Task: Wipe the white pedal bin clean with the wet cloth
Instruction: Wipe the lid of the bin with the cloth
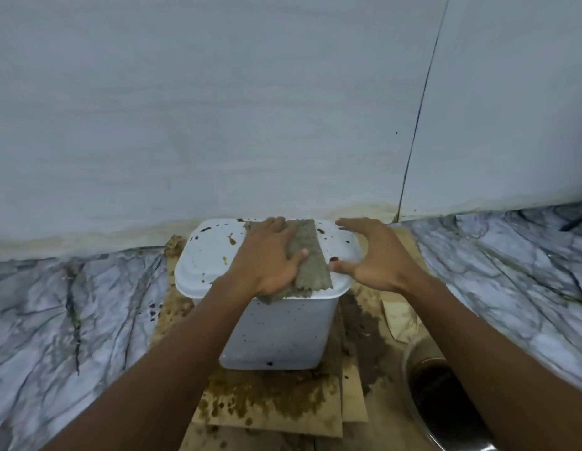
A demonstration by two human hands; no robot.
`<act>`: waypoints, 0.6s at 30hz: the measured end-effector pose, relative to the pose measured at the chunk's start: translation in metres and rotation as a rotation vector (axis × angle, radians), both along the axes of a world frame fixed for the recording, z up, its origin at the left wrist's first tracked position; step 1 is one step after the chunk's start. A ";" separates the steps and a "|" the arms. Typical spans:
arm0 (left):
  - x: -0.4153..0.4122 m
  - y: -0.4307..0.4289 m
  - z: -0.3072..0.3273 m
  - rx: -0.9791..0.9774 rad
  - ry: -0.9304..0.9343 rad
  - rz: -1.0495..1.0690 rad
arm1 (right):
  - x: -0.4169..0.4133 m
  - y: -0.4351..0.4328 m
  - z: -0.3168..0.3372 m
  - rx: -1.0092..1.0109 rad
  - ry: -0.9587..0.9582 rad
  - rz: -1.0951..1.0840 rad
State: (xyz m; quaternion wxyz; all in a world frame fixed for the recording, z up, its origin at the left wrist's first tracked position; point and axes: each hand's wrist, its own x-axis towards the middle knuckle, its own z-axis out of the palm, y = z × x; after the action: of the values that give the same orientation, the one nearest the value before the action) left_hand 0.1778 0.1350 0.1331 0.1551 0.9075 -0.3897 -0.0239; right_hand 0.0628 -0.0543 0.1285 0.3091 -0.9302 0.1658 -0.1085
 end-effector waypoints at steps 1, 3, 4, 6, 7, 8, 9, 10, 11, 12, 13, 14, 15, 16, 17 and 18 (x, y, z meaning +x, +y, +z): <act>0.001 -0.005 -0.004 0.062 0.009 -0.001 | -0.002 -0.007 -0.004 0.031 0.007 -0.023; 0.004 -0.017 -0.010 0.136 0.003 -0.015 | -0.007 -0.018 -0.009 0.070 0.013 -0.034; 0.005 -0.025 -0.011 0.158 -0.012 -0.034 | -0.009 -0.022 -0.012 0.081 0.013 -0.029; 0.005 -0.042 -0.011 0.190 -0.026 -0.073 | -0.012 -0.027 -0.016 0.097 0.003 -0.013; 0.005 -0.051 -0.010 0.204 -0.024 -0.087 | -0.013 -0.028 -0.017 0.104 0.001 -0.009; 0.004 -0.058 -0.010 0.217 -0.021 -0.097 | -0.013 -0.029 -0.019 0.111 -0.005 -0.005; 0.002 -0.064 -0.010 0.225 -0.019 -0.108 | -0.014 -0.030 -0.020 0.116 -0.006 -0.006; 0.000 -0.068 -0.010 0.228 -0.021 -0.123 | -0.013 -0.030 -0.020 0.124 -0.010 -0.005; -0.004 -0.070 -0.011 0.227 -0.028 -0.140 | -0.014 -0.030 -0.020 0.136 -0.011 -0.002; -0.008 -0.068 -0.012 0.221 -0.040 -0.156 | -0.014 -0.030 -0.020 0.149 -0.016 0.006; -0.012 -0.064 -0.012 0.210 -0.050 -0.172 | -0.015 -0.030 -0.020 0.162 -0.022 0.012; -0.014 -0.059 -0.012 0.200 -0.052 -0.187 | -0.015 -0.029 -0.020 0.176 -0.033 0.019; -0.016 -0.052 -0.011 0.191 -0.043 -0.197 | -0.015 -0.028 -0.020 0.190 -0.045 0.023; -0.016 -0.043 -0.011 0.184 -0.031 -0.200 | -0.014 -0.026 -0.021 0.206 -0.059 0.021; -0.016 -0.035 -0.010 0.178 -0.022 -0.194 | -0.014 -0.024 -0.021 0.221 -0.064 0.014; -0.014 -0.026 -0.010 0.175 -0.017 -0.180 | -0.013 -0.022 -0.022 0.234 -0.068 0.007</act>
State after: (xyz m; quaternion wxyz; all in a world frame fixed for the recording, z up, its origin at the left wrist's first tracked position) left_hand 0.1634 0.1087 0.1235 0.0694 0.8792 -0.4671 -0.0637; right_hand 0.0499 -0.0762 0.1069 0.4215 -0.8840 0.1634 -0.1187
